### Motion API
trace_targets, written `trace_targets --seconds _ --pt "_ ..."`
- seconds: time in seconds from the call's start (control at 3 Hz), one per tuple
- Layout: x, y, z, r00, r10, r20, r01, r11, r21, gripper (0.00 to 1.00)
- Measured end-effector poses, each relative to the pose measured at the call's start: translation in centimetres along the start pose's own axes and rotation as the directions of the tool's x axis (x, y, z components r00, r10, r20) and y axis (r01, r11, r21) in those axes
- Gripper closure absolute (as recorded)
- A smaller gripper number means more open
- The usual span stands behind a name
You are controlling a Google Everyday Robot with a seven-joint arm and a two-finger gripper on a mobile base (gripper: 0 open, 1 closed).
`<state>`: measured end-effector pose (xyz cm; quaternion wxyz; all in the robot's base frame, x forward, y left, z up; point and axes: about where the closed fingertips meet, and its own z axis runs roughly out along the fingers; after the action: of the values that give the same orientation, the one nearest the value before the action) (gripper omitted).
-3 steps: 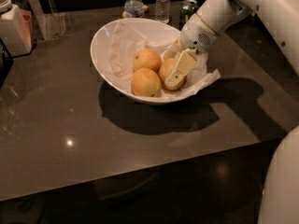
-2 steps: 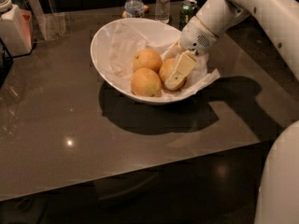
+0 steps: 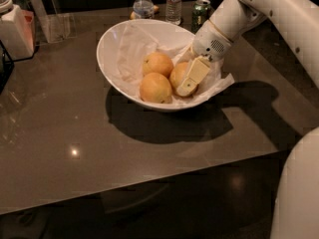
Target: Pick orange from white bowl
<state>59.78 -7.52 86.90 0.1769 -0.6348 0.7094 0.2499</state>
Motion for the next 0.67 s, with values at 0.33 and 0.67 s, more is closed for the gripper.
trace_targets --seconds 0.33,0.67 --pt "0.45 -0.12 0.29 1.000 0.016 -0.007 -0.016 0.9999 0.003 0.46" --pt "0.81 -0.11 0.45 0.999 0.028 -0.016 -0.028 0.9995 0.012 0.67"
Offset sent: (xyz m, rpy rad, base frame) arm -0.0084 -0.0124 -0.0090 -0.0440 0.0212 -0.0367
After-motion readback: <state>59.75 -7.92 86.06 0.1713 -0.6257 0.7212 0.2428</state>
